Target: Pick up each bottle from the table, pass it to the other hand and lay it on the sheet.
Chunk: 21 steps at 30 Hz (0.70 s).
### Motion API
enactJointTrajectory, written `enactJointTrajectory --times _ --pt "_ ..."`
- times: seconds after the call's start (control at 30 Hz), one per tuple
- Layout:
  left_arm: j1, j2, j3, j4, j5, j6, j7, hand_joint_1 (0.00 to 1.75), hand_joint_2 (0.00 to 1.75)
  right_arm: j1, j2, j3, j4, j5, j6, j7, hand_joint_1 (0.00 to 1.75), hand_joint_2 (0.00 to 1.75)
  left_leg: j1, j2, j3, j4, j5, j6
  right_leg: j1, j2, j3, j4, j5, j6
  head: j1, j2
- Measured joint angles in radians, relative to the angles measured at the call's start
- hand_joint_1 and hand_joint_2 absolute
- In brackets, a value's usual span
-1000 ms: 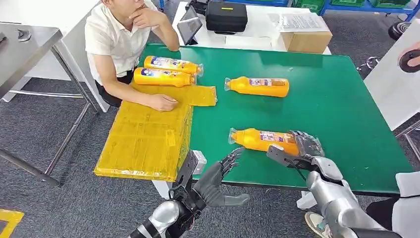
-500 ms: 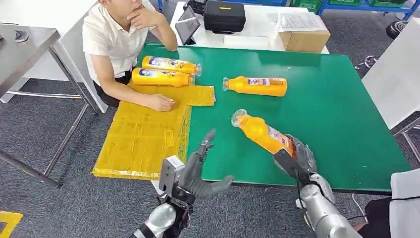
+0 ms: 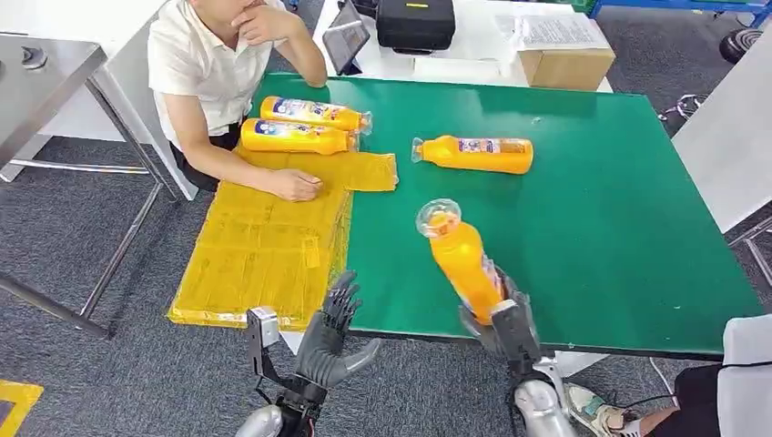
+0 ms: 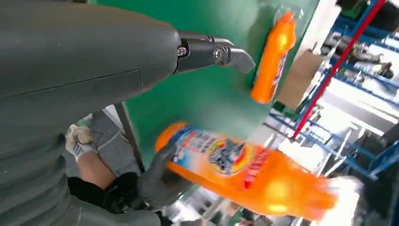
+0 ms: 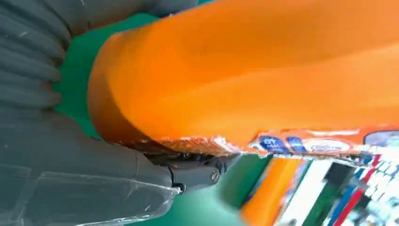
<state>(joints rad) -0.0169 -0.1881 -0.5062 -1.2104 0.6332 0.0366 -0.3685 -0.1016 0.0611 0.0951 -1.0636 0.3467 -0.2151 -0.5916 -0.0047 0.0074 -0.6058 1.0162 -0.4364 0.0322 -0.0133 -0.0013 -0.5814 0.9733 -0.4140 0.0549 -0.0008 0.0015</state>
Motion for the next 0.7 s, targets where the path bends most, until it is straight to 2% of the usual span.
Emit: enactJointTrajectory --times 0.27,0.43,0.7 --pt "-0.010 0.000 -0.022 -0.038 -0.083 -0.031 0.005 0.00 1.75 0.015 0.034 0.163 -0.040 0.002 0.003 0.059 1.75 1.75 0.000 0.000 -0.002 0.000 0.000 0.000 -0.001 0.000 -0.002 0.000 0.000 0.000 0.000 0.000" --pt "-0.020 0.000 -0.029 -0.049 -0.100 -0.026 0.001 0.00 1.75 0.011 0.048 0.218 -0.030 0.009 -0.005 0.069 1.75 1.75 0.000 -0.001 -0.003 0.000 0.000 0.000 0.000 -0.001 -0.002 0.000 0.000 0.000 0.000 0.000" --pt "-0.049 -0.010 -0.024 -0.054 -0.096 0.045 -0.002 0.00 1.75 -0.032 0.072 0.311 0.017 0.071 -0.057 0.084 1.75 1.75 0.000 -0.001 -0.003 0.000 0.000 0.000 0.000 -0.001 -0.003 0.000 0.000 0.000 0.000 0.000"
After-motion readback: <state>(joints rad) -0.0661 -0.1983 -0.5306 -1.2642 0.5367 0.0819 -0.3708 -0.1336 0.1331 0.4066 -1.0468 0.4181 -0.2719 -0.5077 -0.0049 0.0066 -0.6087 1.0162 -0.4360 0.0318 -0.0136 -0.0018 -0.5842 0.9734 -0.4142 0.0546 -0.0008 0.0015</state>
